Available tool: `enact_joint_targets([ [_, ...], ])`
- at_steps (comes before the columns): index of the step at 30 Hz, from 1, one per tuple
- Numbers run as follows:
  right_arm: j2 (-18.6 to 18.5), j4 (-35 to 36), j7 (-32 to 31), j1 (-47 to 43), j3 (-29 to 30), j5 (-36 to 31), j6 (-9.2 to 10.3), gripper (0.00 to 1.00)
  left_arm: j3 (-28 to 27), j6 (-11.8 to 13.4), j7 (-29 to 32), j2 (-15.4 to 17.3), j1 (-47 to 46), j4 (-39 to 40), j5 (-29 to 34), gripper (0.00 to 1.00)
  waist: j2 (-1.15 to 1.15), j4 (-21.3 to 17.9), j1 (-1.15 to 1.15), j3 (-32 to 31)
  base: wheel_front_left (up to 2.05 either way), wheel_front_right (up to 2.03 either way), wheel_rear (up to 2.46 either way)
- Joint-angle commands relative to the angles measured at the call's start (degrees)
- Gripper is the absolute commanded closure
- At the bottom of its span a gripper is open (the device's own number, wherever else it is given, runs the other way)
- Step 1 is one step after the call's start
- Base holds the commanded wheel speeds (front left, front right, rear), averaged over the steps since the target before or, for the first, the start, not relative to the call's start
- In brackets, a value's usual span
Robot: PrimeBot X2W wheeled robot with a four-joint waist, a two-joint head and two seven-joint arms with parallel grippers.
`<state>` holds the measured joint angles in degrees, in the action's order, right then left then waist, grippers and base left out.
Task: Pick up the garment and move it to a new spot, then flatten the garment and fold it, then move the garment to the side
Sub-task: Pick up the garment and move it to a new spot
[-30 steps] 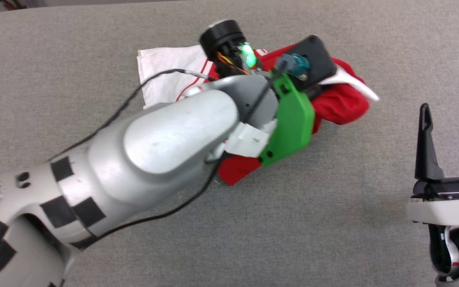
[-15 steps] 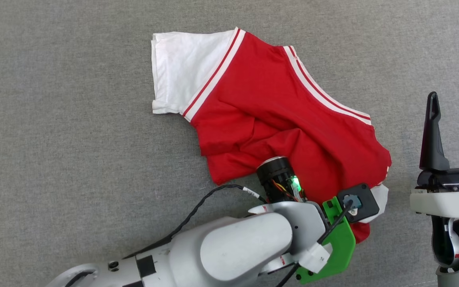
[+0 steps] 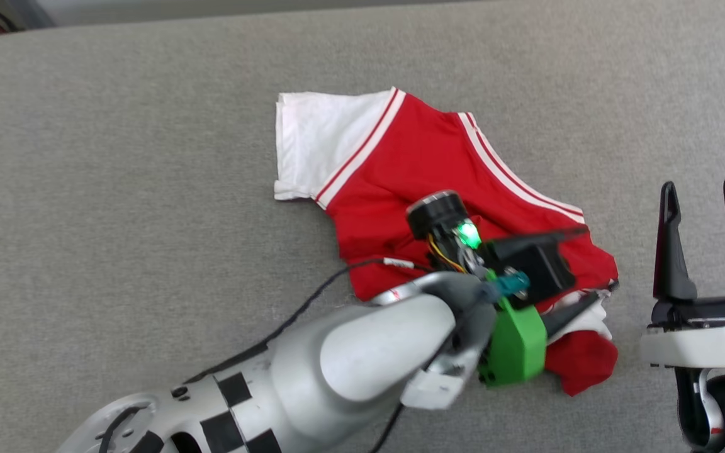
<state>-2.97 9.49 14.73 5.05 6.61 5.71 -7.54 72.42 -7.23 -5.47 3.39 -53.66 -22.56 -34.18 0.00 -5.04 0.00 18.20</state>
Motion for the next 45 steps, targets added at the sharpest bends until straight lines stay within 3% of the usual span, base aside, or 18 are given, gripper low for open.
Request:
enact_joint_targets([
  [1, 0.1, -0.3, 0.3, -1.2, 0.0, 0.1, 0.05, 0.00, -1.4, 1.1, -3.3, -0.1, -0.8, -1.5, 0.6, 0.00, 0.00, 3.0, 0.00, -4.9, 0.00, 0.00, 0.00],
  [6, 0.1, -1.3, 0.3, -3.2, -0.1, 1.0, 0.05, 0.00, -6.3, 6.5, -8.6, 0.8, 0.5, -4.6, 1.5, 0.00, 0.00, 4.6, 0.00, -8.3, 0.00, 0.00, 0.00],
  [13, 0.1, -2.6, 0.3, -5.5, -1.2, 1.7, 0.05, 0.00, -19.5, 15.4, -9.5, 8.1, 7.8, 0.6, 4.0, 0.00, 0.00, 5.8, 0.00, -11.7, 0.00, 0.00, 0.00],
  [21, 0.1, -3.6, 0.3, -8.3, -1.4, 2.8, 0.05, 0.00, -34.2, 21.1, -9.5, 16.7, 22.7, 9.4, 9.4, 0.00, 0.00, 6.4, 0.00, -14.4, 0.00, 0.00, 0.00],
  [25, 0.1, -4.4, 0.3, -9.4, -1.4, 3.6, 0.05, 0.00, -41.1, 22.6, -9.5, 18.3, 30.6, 12.8, 10.7, 0.00, 0.00, 6.5, 0.00, -15.5, 0.00, 0.00, 0.00],
  [31, 0.1, -5.4, 0.3, -10.8, -1.6, 4.3, 0.05, 0.00, -51.1, 21.7, -9.5, 17.3, 41.5, 18.1, 11.8, 0.00, 0.00, 6.4, 0.00, -17.1, 0.00, 0.00, 0.00],
  [45, 0.1, -7.5, 0.3, -14.7, -2.8, 5.9, 0.05, 0.00, -65.8, 9.9, -9.5, 8.9, 57.3, 21.0, 17.2, 0.00, 0.00, 6.8, 0.00, -19.3, 0.00, 0.00, 0.00],
])
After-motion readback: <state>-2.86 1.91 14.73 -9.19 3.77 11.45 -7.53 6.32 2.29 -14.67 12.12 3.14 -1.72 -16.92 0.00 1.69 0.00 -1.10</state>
